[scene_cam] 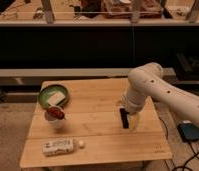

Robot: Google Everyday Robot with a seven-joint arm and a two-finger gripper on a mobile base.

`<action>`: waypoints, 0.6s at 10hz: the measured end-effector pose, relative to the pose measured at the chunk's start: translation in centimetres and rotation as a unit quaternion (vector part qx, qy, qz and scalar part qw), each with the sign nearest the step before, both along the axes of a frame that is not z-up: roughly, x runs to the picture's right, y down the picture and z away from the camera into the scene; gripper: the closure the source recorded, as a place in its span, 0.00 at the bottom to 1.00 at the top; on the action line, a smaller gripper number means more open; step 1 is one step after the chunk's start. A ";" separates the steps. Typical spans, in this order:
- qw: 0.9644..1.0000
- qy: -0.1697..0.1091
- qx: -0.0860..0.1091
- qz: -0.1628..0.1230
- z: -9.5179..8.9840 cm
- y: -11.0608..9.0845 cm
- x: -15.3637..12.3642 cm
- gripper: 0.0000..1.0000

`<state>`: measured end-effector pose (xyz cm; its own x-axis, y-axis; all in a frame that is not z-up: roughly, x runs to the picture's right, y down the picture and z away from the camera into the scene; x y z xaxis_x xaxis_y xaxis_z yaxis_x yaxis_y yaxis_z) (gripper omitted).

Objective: Move the arm in a circular motion

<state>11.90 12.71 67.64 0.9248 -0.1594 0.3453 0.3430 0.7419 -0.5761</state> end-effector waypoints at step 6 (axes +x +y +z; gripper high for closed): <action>0.994 -0.049 0.044 -0.083 1.1 -1.4 -12.1 0.20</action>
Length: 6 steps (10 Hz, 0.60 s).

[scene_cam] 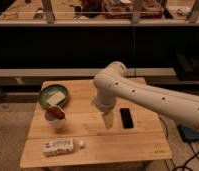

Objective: Move the arm in a circular motion

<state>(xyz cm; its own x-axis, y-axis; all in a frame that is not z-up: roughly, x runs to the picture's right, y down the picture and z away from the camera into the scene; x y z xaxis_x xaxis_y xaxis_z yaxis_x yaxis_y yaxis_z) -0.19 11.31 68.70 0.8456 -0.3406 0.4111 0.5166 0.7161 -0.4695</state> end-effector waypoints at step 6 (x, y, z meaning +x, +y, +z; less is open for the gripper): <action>0.998 -0.030 0.021 -0.057 6.9 -8.0 -1.2 0.20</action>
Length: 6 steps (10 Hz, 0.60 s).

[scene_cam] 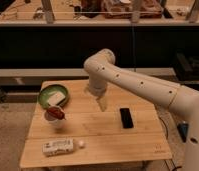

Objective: Move the arm in a circular motion

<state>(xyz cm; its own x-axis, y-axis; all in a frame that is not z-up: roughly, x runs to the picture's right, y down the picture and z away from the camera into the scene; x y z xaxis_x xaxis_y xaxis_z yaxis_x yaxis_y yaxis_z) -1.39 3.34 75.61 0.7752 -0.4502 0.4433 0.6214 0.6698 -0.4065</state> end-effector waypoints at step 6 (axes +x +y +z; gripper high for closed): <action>0.998 0.032 -0.025 0.042 2.5 -2.5 4.1 0.20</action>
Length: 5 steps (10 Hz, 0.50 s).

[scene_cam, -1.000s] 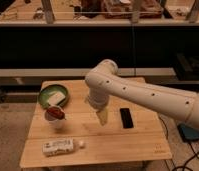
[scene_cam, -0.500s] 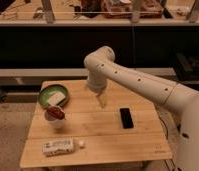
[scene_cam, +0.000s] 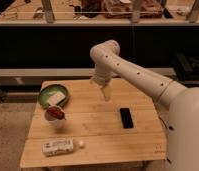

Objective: Move the arm in a circular motion

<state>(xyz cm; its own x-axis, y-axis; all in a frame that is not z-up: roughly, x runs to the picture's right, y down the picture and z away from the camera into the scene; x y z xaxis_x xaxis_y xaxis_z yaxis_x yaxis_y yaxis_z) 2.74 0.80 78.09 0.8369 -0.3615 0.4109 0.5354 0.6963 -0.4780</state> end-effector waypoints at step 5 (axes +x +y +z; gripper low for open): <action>0.996 0.045 -0.034 0.072 -1.4 1.6 10.7 0.20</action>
<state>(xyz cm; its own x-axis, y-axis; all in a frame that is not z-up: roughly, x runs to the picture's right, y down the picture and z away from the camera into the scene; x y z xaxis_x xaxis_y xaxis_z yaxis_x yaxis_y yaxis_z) 13.47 2.36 76.71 0.9129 -0.2081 0.3512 0.3845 0.7276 -0.5681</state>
